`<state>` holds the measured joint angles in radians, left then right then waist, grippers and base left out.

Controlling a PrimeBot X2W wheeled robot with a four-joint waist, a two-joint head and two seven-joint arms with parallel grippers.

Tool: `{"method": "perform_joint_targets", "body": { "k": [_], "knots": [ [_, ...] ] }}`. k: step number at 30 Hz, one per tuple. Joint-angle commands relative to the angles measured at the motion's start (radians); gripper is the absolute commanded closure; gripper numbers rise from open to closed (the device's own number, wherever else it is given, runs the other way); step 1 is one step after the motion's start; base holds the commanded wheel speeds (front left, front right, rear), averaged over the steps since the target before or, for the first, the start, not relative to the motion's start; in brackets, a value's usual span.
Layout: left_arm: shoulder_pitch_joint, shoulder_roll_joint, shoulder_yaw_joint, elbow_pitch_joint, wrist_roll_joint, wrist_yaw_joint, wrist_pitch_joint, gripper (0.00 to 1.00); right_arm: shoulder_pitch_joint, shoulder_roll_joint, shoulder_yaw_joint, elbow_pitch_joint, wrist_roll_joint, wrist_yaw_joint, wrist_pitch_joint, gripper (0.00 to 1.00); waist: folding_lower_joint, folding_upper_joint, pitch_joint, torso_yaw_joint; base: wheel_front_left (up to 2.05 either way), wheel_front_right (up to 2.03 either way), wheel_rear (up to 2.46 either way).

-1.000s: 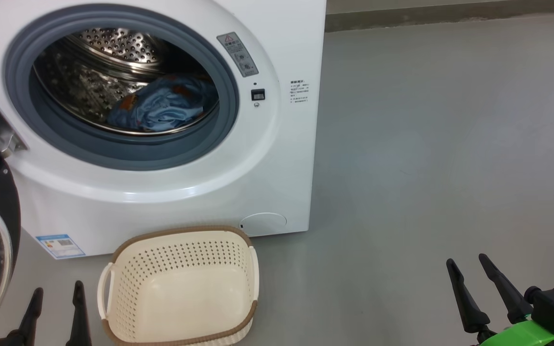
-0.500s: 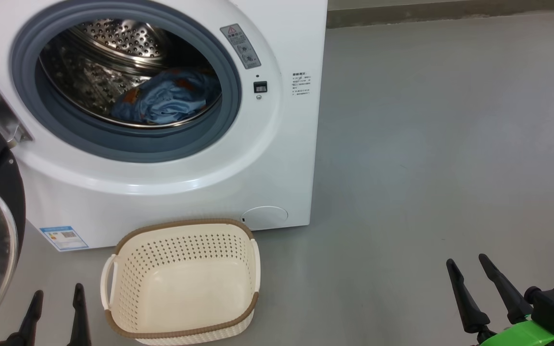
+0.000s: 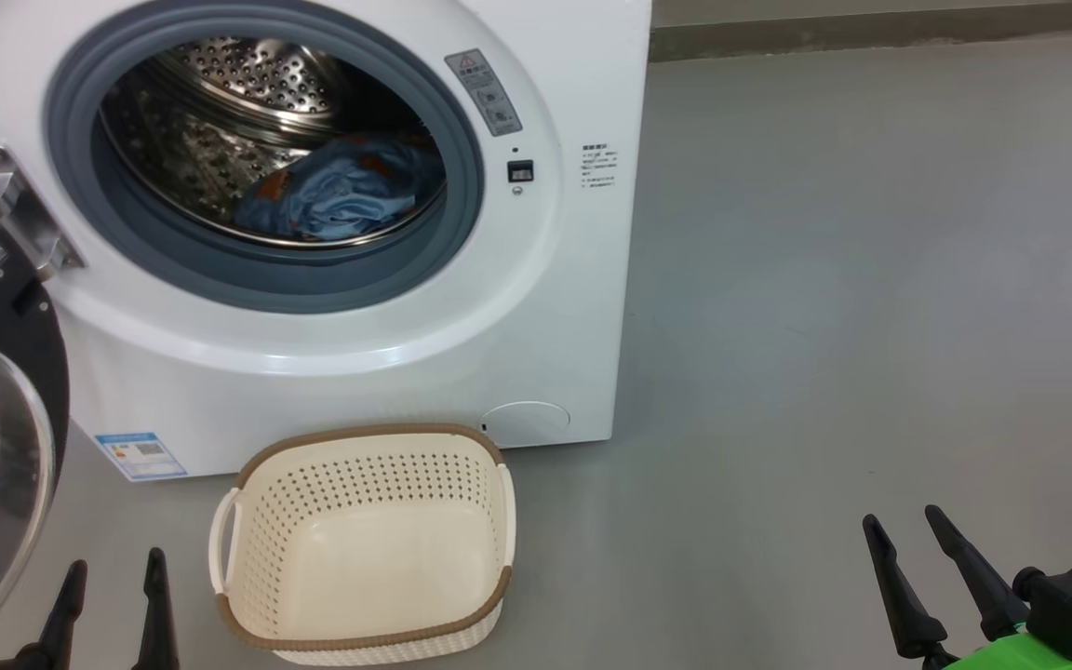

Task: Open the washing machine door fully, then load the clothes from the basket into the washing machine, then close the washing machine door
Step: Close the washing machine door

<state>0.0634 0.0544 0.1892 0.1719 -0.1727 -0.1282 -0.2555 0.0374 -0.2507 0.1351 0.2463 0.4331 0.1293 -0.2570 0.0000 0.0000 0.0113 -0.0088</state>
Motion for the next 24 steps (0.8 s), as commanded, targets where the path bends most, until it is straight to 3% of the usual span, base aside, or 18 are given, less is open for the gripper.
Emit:
{"method": "perform_joint_targets", "body": {
  "k": [1, 24],
  "knots": [
    [-0.013, 0.018, 0.031, -0.029, 0.002, -0.002, -0.006, 0.00, -0.006, -0.012, 0.018, -0.024, 0.000, 0.001, -0.005, 0.00, 0.0000, 0.0000, -0.001, 0.020, 0.00, 0.00, 0.00],
    [0.002, 0.001, 0.046, -0.030, -0.013, -0.002, -0.006, 0.00, -0.021, -0.025, 0.057, -0.019, 0.005, 0.001, -0.005, 0.00, 0.0000, 0.0000, 0.005, 0.260, 0.00, 0.00, 0.00]
  ]
}}
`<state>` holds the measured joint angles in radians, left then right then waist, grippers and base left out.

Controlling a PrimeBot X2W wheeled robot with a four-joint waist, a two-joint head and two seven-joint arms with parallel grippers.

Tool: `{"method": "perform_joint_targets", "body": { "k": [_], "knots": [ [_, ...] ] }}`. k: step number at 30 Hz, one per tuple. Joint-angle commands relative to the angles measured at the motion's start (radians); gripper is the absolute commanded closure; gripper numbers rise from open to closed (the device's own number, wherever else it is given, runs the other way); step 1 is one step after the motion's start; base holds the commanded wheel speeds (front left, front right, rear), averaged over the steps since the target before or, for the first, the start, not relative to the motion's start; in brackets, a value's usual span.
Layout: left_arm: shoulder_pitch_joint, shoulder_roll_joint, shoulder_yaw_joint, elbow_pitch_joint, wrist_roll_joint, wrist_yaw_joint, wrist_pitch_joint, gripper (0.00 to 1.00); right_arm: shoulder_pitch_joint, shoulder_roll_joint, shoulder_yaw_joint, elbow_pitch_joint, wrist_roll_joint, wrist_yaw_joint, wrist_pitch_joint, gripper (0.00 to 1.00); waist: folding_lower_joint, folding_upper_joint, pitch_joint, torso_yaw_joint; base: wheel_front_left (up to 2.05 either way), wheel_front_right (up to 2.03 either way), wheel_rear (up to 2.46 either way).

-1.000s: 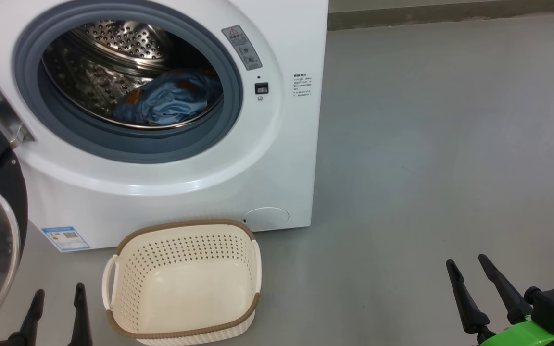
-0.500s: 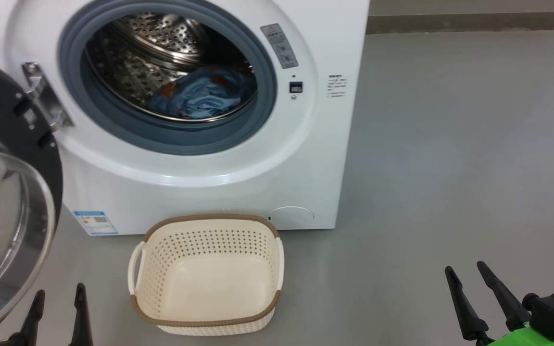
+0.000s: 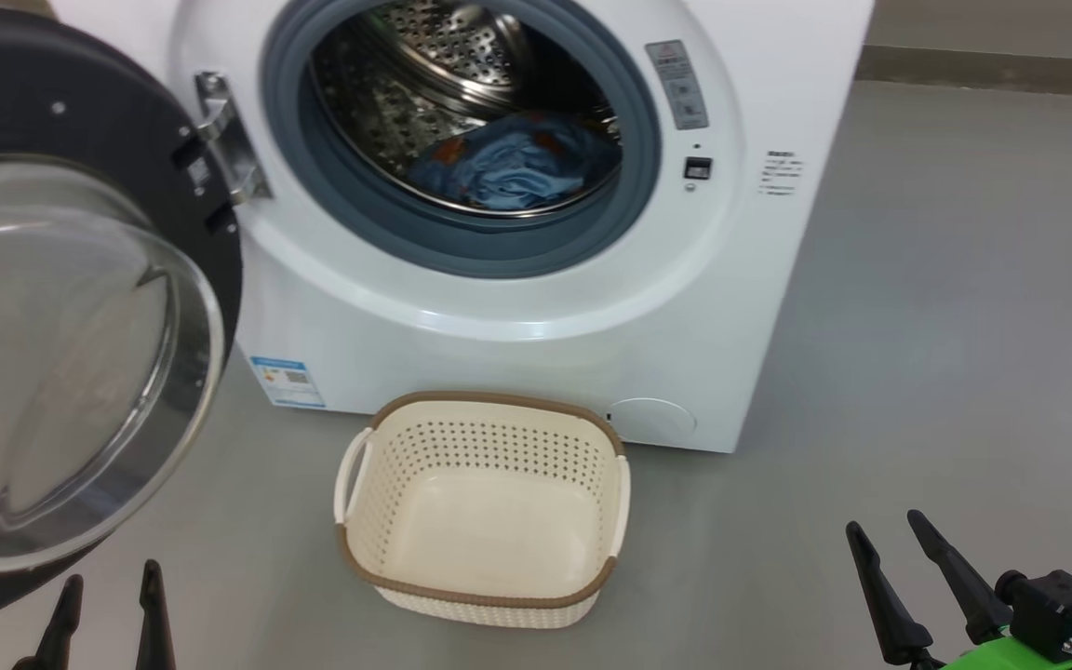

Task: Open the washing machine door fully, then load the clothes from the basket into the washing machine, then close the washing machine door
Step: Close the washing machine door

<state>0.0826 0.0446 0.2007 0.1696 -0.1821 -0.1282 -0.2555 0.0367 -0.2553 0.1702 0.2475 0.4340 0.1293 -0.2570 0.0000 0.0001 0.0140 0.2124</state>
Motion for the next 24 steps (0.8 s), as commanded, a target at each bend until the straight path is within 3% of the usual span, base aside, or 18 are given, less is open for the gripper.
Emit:
{"method": "perform_joint_targets", "body": {
  "k": [1, 24],
  "knots": [
    [-0.017, 0.010, 0.036, -0.029, -0.004, -0.002, -0.006, 0.00, -0.022, -0.021, 0.024, -0.020, 0.005, 0.001, -0.005, 0.00, 0.0000, -0.0001, 0.003, 0.050, 0.00, 0.00, 0.00],
    [0.024, 0.006, 0.050, -0.037, -0.028, 0.004, -0.006, 0.00, -0.036, -0.029, 0.090, -0.005, 0.012, 0.001, -0.005, 0.00, 0.0000, -0.0001, -0.026, 0.262, 0.00, 0.00, 0.00]
  ]
}}
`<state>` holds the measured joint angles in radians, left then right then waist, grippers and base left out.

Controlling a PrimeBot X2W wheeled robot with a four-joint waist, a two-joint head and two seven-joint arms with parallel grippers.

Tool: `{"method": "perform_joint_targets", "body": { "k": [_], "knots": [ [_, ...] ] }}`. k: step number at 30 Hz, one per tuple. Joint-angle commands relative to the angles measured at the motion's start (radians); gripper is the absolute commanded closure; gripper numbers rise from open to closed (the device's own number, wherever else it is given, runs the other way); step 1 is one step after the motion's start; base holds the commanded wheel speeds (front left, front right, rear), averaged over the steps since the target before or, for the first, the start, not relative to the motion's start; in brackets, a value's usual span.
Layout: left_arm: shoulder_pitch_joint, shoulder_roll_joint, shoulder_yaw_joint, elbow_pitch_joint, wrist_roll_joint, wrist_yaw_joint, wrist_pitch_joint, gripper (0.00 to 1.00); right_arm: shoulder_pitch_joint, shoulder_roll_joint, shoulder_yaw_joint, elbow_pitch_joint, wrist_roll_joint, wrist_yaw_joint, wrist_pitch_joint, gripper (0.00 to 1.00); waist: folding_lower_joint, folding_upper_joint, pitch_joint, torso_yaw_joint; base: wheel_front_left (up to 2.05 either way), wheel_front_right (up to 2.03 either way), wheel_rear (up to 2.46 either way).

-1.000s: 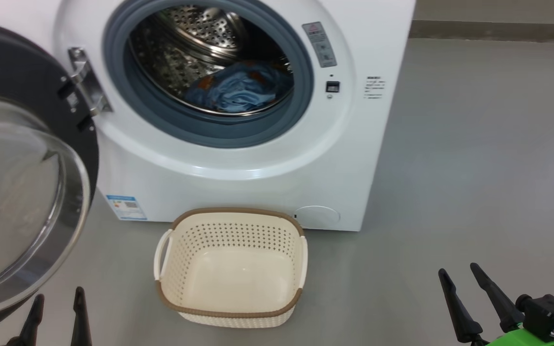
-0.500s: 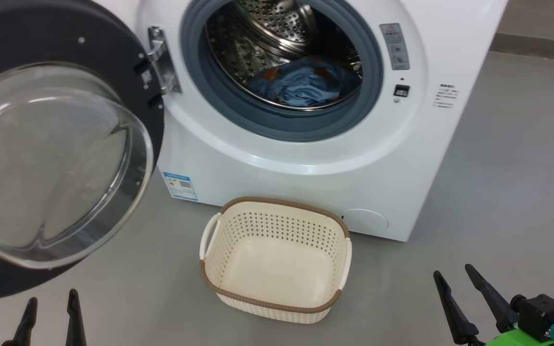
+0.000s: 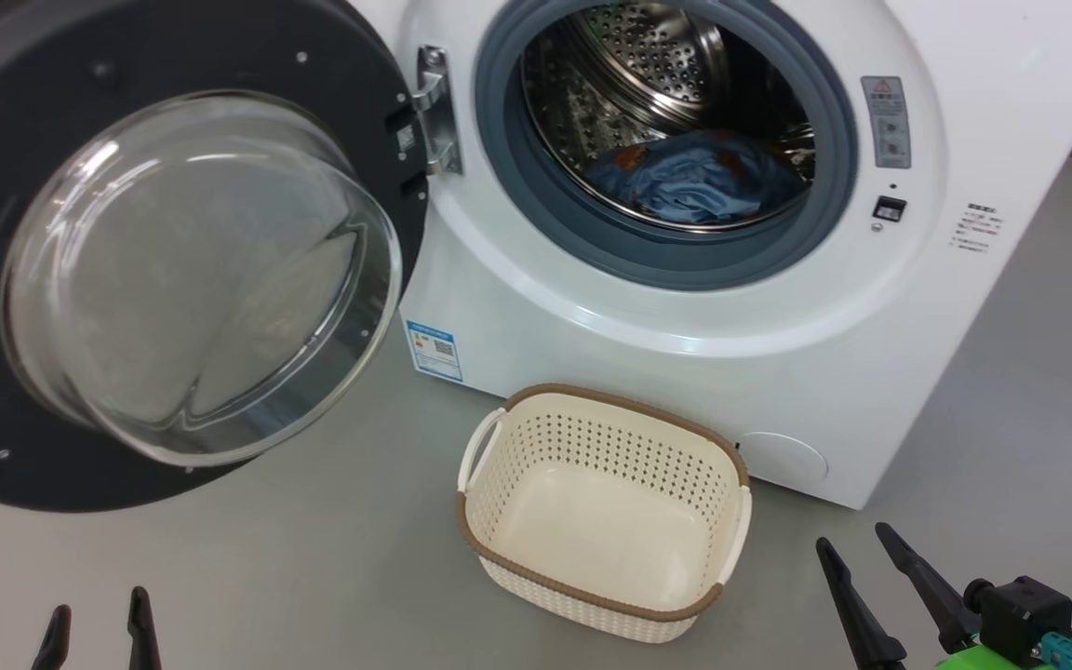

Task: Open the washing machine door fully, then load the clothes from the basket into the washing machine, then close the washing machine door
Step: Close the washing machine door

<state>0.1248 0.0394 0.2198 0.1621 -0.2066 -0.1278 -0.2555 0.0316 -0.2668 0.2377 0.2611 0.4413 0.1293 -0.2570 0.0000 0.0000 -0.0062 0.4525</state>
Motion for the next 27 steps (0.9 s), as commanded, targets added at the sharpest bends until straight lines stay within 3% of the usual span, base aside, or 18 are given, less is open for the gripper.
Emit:
{"method": "perform_joint_targets", "body": {
  "k": [1, 25, 26, 27],
  "knots": [
    [-0.017, 0.011, 0.029, -0.029, -0.004, 0.003, -0.006, 0.00, -0.032, -0.018, 0.024, -0.018, 0.004, 0.001, -0.005, 0.00, 0.0000, 0.0000, -0.007, 0.028, 0.00, 0.00, 0.00],
    [-0.009, 0.011, 0.015, -0.057, -0.038, 0.027, -0.006, 0.00, -0.057, -0.027, 0.054, -0.007, 0.016, 0.001, -0.005, 0.00, 0.0000, 0.0000, 0.007, 0.050, 0.00, 0.00, 0.00],
    [-0.012, 0.011, 0.016, -0.060, -0.045, 0.026, -0.006, 0.14, -0.055, -0.026, 0.053, -0.008, 0.015, 0.001, -0.005, 0.00, 0.0000, 0.0000, 0.006, 0.050, 0.00, 0.00, 0.00],
    [-0.015, 0.011, 0.017, -0.064, -0.051, 0.024, -0.006, 0.52, -0.053, -0.024, 0.052, -0.008, 0.015, 0.001, -0.005, 0.00, 0.0000, 0.0000, 0.006, 0.049, 0.00, 0.00, 0.00]
  ]
}}
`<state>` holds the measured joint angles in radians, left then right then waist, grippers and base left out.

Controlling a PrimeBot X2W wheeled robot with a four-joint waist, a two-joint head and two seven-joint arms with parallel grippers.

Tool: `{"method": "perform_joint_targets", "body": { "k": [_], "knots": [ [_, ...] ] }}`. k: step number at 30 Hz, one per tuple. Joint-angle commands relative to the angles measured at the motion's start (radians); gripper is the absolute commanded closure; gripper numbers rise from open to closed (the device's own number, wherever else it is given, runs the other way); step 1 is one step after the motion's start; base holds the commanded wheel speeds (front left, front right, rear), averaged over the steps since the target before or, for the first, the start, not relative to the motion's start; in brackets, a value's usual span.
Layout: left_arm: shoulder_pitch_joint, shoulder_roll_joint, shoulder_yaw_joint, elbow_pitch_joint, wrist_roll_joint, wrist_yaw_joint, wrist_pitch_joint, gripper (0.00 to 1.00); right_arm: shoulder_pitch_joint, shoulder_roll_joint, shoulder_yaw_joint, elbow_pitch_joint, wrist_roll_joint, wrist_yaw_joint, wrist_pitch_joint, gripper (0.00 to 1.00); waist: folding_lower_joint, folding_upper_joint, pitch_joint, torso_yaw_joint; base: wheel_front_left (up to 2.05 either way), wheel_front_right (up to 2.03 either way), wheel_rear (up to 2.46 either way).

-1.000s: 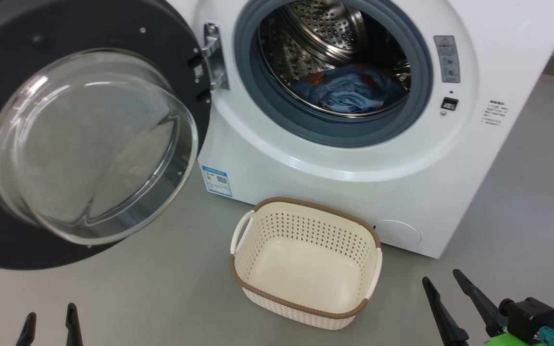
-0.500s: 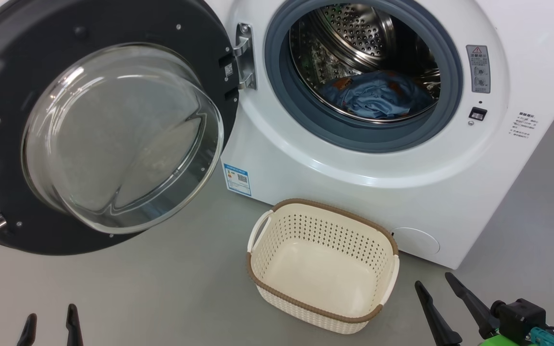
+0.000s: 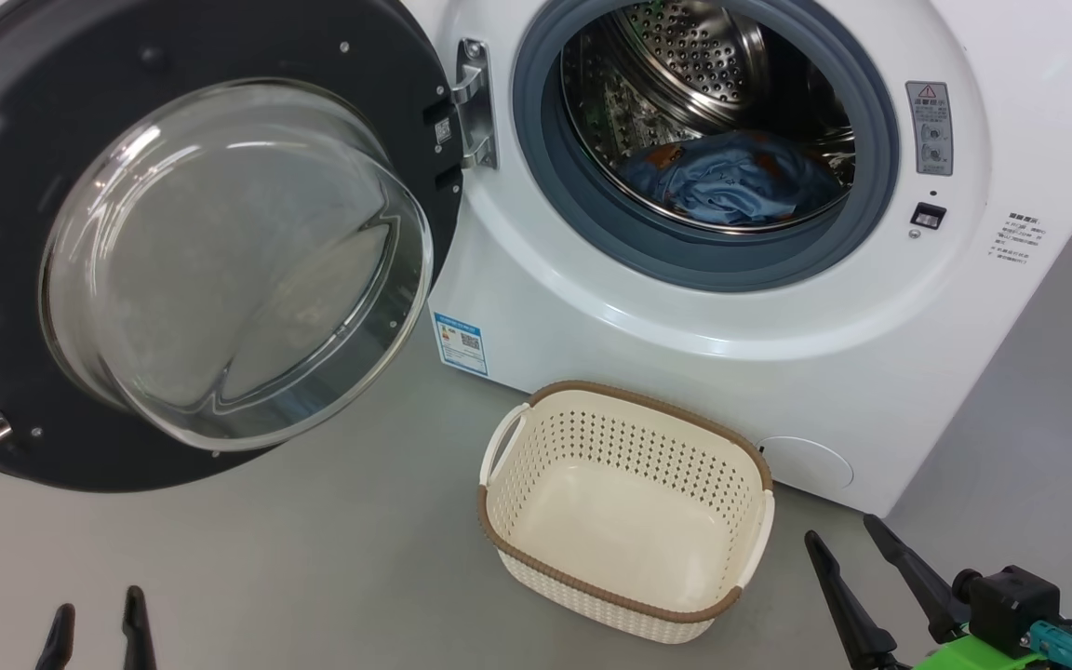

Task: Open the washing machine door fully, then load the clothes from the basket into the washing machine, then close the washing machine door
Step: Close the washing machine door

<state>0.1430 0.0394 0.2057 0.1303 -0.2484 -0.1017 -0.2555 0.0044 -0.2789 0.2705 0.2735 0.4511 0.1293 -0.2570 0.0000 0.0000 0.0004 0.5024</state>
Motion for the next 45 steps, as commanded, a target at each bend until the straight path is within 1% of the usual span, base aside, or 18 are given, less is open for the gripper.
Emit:
{"method": "perform_joint_targets", "body": {
  "k": [1, 2, 3, 7, 9, 13, 16, 17, 22, 25, 28, 30, 34, 37, 39, 42, 45],
  "knots": [
    [-0.039, 0.011, 0.036, -0.038, -0.015, -0.004, -0.006, 0.67, -0.024, -0.011, 0.017, -0.021, 0.005, 0.001, -0.005, 0.00, 0.0000, 0.0000, -0.001, -0.001, 0.00, 0.00, 0.00],
    [-0.046, 0.011, 0.043, -0.044, -0.028, -0.006, -0.006, 0.92, -0.022, -0.010, 0.016, -0.022, 0.004, 0.001, -0.005, 0.00, 0.0000, 0.0000, 0.000, -0.001, 0.00, 0.00, 0.00],
    [-0.055, 0.011, 0.050, -0.052, -0.037, -0.009, -0.006, 1.00, -0.020, -0.008, 0.014, -0.023, 0.003, 0.001, -0.005, 0.00, 0.0000, 0.0000, 0.002, -0.001, 0.00, 0.00, 0.00],
    [-0.108, 0.012, 0.094, -0.106, -0.045, -0.021, -0.006, 1.00, -0.016, -0.006, 0.006, -0.026, 0.000, 0.001, -0.005, 0.00, 0.0000, 0.0000, 0.007, -0.001, 0.00, 0.00, 0.00],
    [-0.143, 0.023, 0.121, -0.139, -0.050, -0.025, -0.006, 1.00, -0.014, -0.006, 0.003, -0.028, -0.002, 0.001, -0.005, 0.00, 0.0000, 0.0000, 0.011, -0.003, 0.00, 0.00, 0.00],
    [-0.227, 0.095, 0.162, -0.194, -0.059, -0.028, -0.006, 1.00, -0.015, -0.003, -0.002, -0.032, -0.006, 0.001, -0.005, 0.00, 0.0000, 0.0000, 0.024, -0.007, 0.00, 0.00, 0.00],
    [-0.293, 0.171, 0.182, -0.197, -0.093, -0.029, -0.006, 1.00, -0.018, -0.002, -0.001, -0.033, -0.008, 0.001, -0.005, 0.00, 0.0000, 0.0000, 0.036, -0.012, 0.00, 0.00, 0.00],
    [-0.293, 0.171, 0.182, -0.197, -0.093, -0.029, -0.006, 1.00, -0.018, -0.002, -0.001, -0.033, -0.008, 0.001, -0.005, 0.00, 0.0000, 0.0000, 0.036, -0.012, 0.00, 0.00, 0.00],
    [-0.428, 0.290, 0.208, -0.125, -0.223, -0.029, -0.006, 1.00, -0.030, -0.005, -0.003, -0.036, -0.010, 0.001, -0.005, 0.00, 0.0000, 0.0000, 0.061, -0.017, 0.00, 0.00, 0.00],
    [-0.504, 0.354, 0.206, -0.061, -0.310, -0.029, -0.006, 1.00, -0.036, -0.007, -0.006, -0.038, -0.012, 0.001, -0.005, 0.00, 0.0000, 0.0000, 0.074, -0.021, 0.00, 0.00, 0.00],
    [-0.583, 0.417, 0.195, 0.044, -0.431, -0.029, -0.003, 1.00, -0.044, -0.012, -0.005, -0.040, -0.014, 0.001, -0.005, 0.00, 0.0000, 0.0000, 0.090, -0.026, 0.00, 0.00, 0.00],
    [-0.639, 0.456, 0.191, 0.124, -0.526, -0.029, 0.018, 1.00, -0.050, -0.016, -0.002, -0.041, -0.015, 0.001, -0.005, 0.00, 0.0000, 0.0000, 0.101, -0.031, 0.00, 0.00, 0.00],
    [-0.743, 0.532, 0.180, 0.282, -0.709, -0.029, 0.115, 1.00, -0.066, -0.026, 0.009, -0.042, -0.016, 0.001, -0.005, 0.00, 0.0000, 0.0000, 0.124, -0.041, 0.00, 0.00, 0.00],
    [-0.807, 0.587, 0.155, 0.384, -0.825, -0.029, 0.218, 1.00, -0.080, -0.036, 0.020, -0.040, -0.017, 0.001, -0.005, 0.00, 0.0000, 0.0000, 0.142, -0.049, 0.00, 0.00, 0.00],
    [-0.845, 0.610, 0.144, 0.443, -0.901, -0.029, 0.294, 1.00, -0.090, -0.043, 0.027, -0.040, -0.015, 0.001, -0.005, 0.00, 0.0000, 0.0000, 0.153, -0.055, 0.00, 0.00, 0.00],
    [-0.883, 0.651, 0.116, 0.523, -0.973, -0.029, 0.412, 1.00, -0.104, -0.051, 0.037, -0.040, -0.015, 0.001, -0.005, 0.00, 0.0000, 0.0000, 0.169, -0.064, 0.00, 0.00, 0.00],
    [-0.912, 0.686, 0.086, 0.586, -1.021, -0.029, 0.520, 1.00, -0.113, -0.058, 0.044, -0.040, -0.016, 0.001, -0.005, 0.00, 0.0000, 0.0000, 0.186, -0.071, 0.00, 0.00, 0.00]
  ]
}}
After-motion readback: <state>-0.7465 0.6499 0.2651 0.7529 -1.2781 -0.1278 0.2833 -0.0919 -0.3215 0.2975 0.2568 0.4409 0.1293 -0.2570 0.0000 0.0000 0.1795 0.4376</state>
